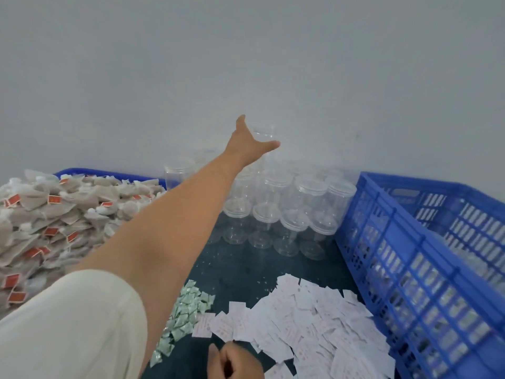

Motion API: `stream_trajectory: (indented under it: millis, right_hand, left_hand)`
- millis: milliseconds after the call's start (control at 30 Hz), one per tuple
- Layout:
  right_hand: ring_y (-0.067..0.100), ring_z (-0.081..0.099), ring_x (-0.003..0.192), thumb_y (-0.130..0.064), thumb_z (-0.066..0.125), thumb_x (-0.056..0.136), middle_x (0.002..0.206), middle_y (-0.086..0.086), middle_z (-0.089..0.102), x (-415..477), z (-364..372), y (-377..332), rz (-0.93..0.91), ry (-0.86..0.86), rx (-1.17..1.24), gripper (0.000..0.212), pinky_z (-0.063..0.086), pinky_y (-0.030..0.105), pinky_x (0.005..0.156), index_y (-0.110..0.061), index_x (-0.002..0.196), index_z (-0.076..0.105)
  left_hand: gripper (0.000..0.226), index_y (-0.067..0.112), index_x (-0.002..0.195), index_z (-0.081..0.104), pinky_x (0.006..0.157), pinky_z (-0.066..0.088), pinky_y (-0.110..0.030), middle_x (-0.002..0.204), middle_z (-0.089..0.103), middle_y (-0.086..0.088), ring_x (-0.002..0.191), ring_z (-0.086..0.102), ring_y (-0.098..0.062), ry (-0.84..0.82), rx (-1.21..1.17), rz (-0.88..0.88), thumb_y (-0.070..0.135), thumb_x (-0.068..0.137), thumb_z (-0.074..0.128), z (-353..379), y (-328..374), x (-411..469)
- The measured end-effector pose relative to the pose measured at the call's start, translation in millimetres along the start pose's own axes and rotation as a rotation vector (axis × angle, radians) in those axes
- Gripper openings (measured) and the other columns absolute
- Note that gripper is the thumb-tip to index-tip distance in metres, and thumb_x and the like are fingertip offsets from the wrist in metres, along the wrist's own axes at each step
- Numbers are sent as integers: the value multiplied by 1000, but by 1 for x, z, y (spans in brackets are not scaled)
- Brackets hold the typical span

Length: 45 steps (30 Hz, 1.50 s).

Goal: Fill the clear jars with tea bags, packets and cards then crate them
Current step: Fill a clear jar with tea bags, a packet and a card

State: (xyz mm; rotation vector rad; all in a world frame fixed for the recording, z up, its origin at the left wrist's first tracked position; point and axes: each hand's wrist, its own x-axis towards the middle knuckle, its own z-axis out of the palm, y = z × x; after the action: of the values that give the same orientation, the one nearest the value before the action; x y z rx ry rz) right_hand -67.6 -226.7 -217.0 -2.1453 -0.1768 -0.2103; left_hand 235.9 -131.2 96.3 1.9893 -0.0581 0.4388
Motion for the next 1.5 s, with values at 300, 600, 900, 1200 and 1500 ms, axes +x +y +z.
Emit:
stream_trajectory:
  millis: [300,600,900,1200,1500]
  right_hand:
    - [5,50,60,-66,54,82,63,-6,47,5,-8,-2,70,-79,44,42,36,13,62,-28,68,43]
    - [5,54,60,-72,69,68,74,-11,64,-5,-25,-22,50,68,308,39,45,18,60,-39,86,58]
    - [2,64,129,-35,100,61,147,-22,59,-20,-37,-34,-72,-97,429,112,60,30,98,-44,155,40]
    - [9,72,114,-37,97,70,131,-16,70,-31,-36,-41,-189,-198,293,88,60,24,87,-47,144,50]
    - [1,67,120,-51,92,74,134,-25,66,-30,-34,-42,-263,-135,145,84,56,22,91,-40,147,51]
  left_hand:
    - [102,17,154,42,106,49,-34,137,54,-4,121,58,-19,128,66,182,58,73,87,-13,8,-34]
    - [102,43,141,43,102,54,-27,130,60,29,117,61,10,-45,-58,162,76,56,89,-89,-22,-202]
    - [100,68,132,33,90,50,-20,131,48,45,117,51,19,-209,160,-40,78,49,89,-70,-114,-380]
    - [119,66,156,6,98,33,-10,148,15,55,134,20,29,-390,442,183,76,64,82,-104,-79,-392]
    - [33,45,115,58,85,49,-23,118,52,28,112,50,2,-100,574,169,55,84,61,-64,-86,-407]
